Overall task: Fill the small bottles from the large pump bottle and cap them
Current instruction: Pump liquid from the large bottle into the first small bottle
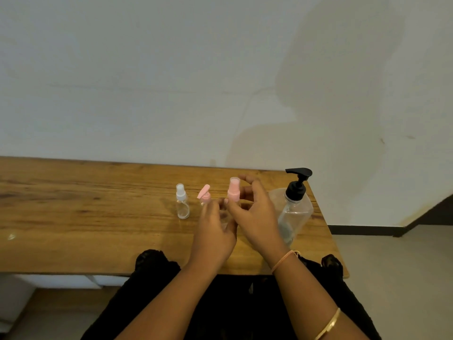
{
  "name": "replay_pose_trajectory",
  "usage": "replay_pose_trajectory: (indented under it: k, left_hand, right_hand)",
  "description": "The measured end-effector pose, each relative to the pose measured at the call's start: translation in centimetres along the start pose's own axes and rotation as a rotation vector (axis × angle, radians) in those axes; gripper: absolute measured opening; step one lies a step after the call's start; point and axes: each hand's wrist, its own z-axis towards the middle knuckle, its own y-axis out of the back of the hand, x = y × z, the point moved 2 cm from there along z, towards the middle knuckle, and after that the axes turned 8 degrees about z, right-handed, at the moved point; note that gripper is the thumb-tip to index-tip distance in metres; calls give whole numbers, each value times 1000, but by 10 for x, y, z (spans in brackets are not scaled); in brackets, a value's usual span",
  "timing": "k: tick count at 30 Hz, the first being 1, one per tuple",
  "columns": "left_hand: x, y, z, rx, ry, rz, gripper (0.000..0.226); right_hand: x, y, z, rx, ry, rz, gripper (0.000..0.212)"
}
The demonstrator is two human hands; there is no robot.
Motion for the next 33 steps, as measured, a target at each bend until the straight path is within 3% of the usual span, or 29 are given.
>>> replay_pose_trajectory:
  k: [4, 9, 14, 18, 28, 33]
  left_hand:
    - [3, -2, 5, -1, -3, -29, 25]
    - [5, -4, 8, 19, -7, 26, 32]
    - [6, 0, 8, 29, -21, 61, 32]
    - [5, 5, 6, 4, -30, 126, 38]
    - [26, 27, 4, -34, 59, 277, 42]
    - [33, 44, 5, -85, 142, 273, 45]
  right_hand:
    - [1, 0, 2, 55, -4, 41, 59]
    - [-1, 2, 6, 34, 43, 28, 45]
    - [1, 4, 4, 83, 32, -5, 59]
    - [1, 7, 2, 67, 135, -167, 42]
    - [18, 27, -24, -178, 568, -182, 24]
    - [3, 37, -36, -205, 589, -422, 23]
